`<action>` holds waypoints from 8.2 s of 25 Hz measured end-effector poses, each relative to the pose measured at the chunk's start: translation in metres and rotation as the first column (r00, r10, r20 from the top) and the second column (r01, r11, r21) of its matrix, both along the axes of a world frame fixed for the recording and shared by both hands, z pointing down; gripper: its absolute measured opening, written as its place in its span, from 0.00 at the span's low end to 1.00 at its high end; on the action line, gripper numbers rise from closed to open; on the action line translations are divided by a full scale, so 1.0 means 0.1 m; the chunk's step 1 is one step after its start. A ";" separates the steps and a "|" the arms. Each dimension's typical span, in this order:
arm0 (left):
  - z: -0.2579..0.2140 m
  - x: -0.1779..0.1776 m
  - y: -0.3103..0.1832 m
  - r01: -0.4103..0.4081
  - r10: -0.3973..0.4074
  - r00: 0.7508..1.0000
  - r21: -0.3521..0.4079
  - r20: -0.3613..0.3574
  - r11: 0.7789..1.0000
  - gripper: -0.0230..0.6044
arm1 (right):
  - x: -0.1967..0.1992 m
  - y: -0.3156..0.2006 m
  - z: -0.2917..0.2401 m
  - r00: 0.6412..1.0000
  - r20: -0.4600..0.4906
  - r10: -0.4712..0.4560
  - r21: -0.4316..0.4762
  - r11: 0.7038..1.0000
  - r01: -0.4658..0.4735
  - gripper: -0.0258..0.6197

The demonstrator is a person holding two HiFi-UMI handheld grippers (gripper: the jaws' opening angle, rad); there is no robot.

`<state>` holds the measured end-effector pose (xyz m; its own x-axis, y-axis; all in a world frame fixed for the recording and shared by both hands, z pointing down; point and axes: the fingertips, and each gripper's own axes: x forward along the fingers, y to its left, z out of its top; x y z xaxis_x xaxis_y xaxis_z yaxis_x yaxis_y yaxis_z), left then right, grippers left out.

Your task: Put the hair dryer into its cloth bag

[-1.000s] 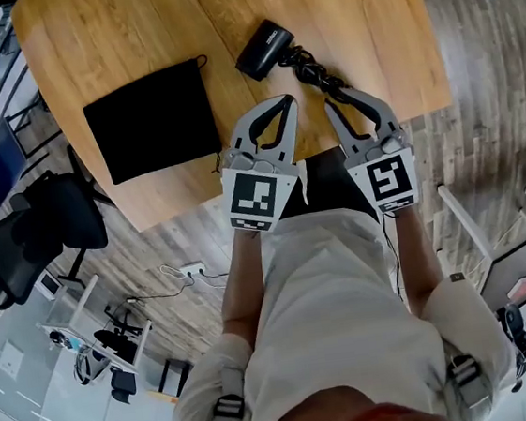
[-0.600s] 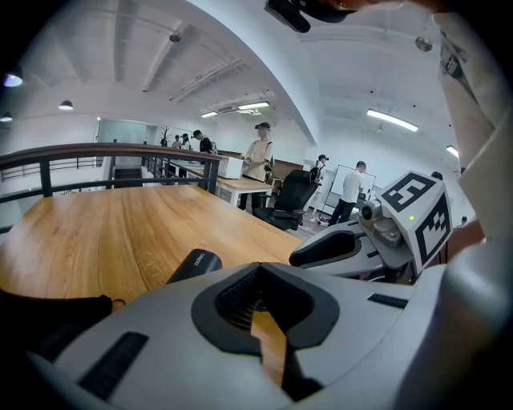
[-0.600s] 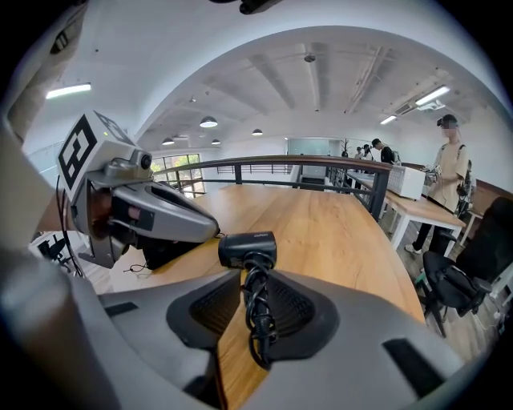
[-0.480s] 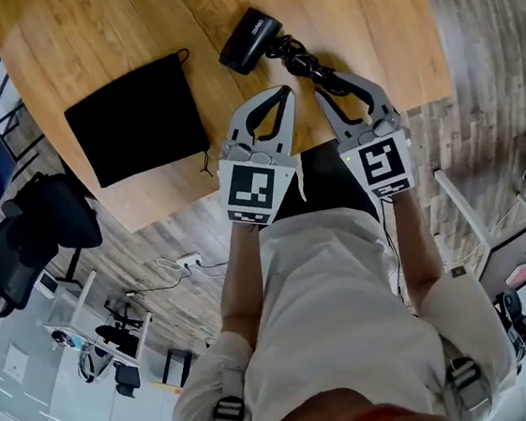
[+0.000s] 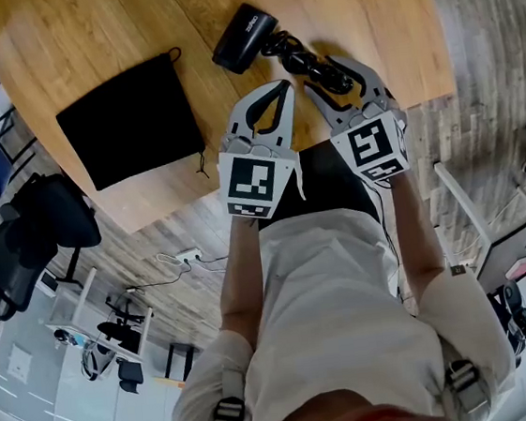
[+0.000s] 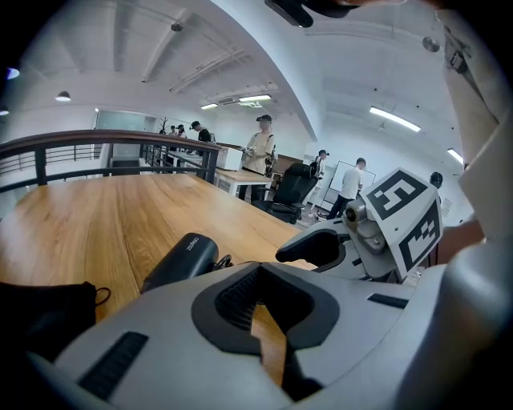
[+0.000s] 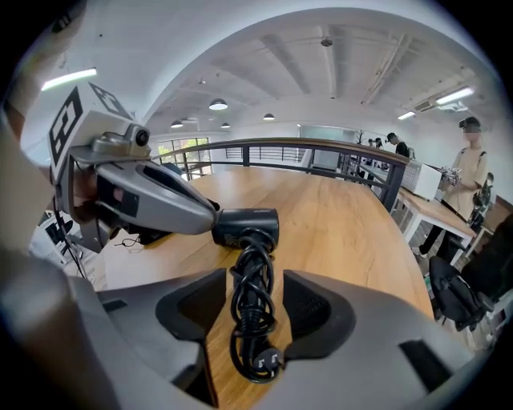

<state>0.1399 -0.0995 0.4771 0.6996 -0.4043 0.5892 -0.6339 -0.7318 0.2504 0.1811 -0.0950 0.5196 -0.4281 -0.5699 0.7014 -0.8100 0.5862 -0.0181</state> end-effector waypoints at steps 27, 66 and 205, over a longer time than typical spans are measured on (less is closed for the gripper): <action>0.22 -0.04 0.03 -0.004 0.004 1.000 -0.055 -0.001 0.998 0.07 | -0.19 -0.15 0.54 0.993 -0.034 -0.109 -0.095 0.990 0.105 0.39; 0.38 -1.32 0.08 0.253 -0.248 0.964 -0.041 0.100 0.967 0.09 | -0.66 0.01 0.27 0.990 -0.002 -0.142 -0.049 0.989 0.142 0.37; -0.01 -2.23 0.23 0.386 -0.385 0.916 0.019 0.108 0.922 0.07 | -2.38 0.14 0.28 0.797 0.045 -0.603 -0.115 0.789 0.604 0.37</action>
